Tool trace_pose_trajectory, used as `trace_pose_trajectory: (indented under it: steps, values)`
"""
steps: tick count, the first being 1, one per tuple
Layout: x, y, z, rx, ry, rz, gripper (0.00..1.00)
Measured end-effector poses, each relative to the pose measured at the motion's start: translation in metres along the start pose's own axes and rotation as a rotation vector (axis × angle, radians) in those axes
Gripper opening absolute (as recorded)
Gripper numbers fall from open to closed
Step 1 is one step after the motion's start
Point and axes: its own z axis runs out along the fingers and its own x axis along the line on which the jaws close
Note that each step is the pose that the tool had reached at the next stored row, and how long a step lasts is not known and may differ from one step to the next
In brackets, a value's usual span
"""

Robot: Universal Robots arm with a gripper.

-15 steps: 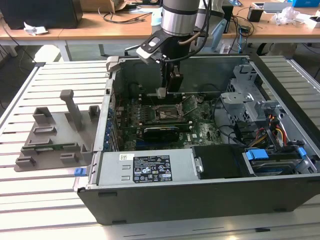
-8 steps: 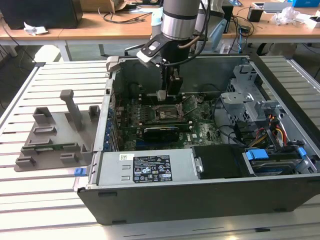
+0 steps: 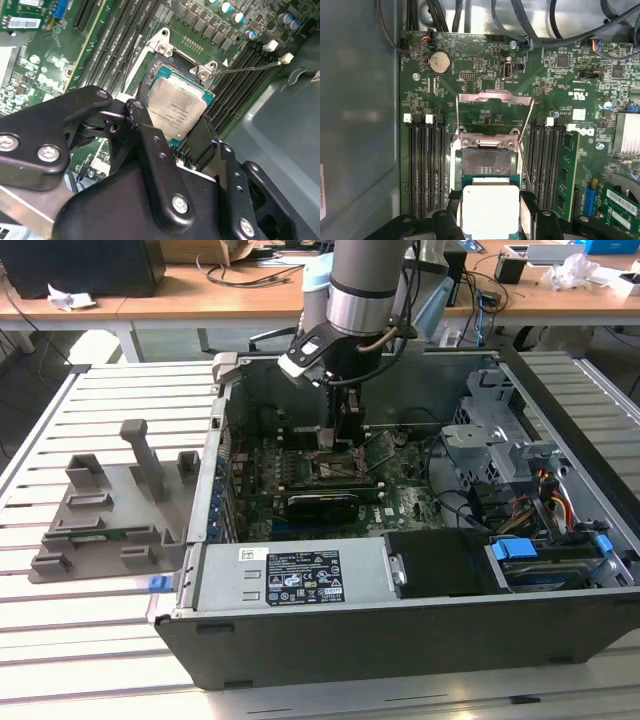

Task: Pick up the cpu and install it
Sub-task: 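Place the cpu into insertion slot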

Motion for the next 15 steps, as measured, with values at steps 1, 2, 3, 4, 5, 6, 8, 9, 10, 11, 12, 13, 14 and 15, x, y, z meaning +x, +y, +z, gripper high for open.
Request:
trace_pose_trajectory:
  steps: [1,2,3,4,5,6,8,9,10,11,12,13,14,15]
  values:
    - [0.0012,0.0005,0.0035,0.0001,0.0007,0.006,0.55]
    - [0.0018,0.0007,0.0052,0.0003,0.001,0.01,0.55]
    - [0.0024,0.0009,0.0069,0.0004,0.0013,0.014,0.55]
    - [0.0029,0.001,0.0086,0.0005,0.0016,0.018,0.55]
    - [0.0032,0.0013,0.0101,0.0005,0.002,0.019,0.55]
    - [0.0033,0.0015,0.0123,0.0005,0.0019,0.019,0.55]
    - [0.0034,0.0018,0.0156,0.0006,0.002,0.019,0.55]
    - [0.0035,0.002,0.0173,0.0006,0.002,0.019,0.55]
    - [0.0035,0.0021,0.0184,0.0005,0.002,0.019,0.55]
    - [0.0035,0.0022,0.0199,0.0006,0.0019,0.019,0.55]
    - [0.0036,0.0023,0.021,0.0006,0.002,0.019,0.55]
    - [0.0036,0.0024,0.0215,0.0006,0.0019,0.019,0.55]
    - [0.0036,0.0024,0.0221,0.0006,0.0019,0.019,0.55]
    - [0.0036,0.0025,0.0228,0.0006,0.0019,0.019,0.55]
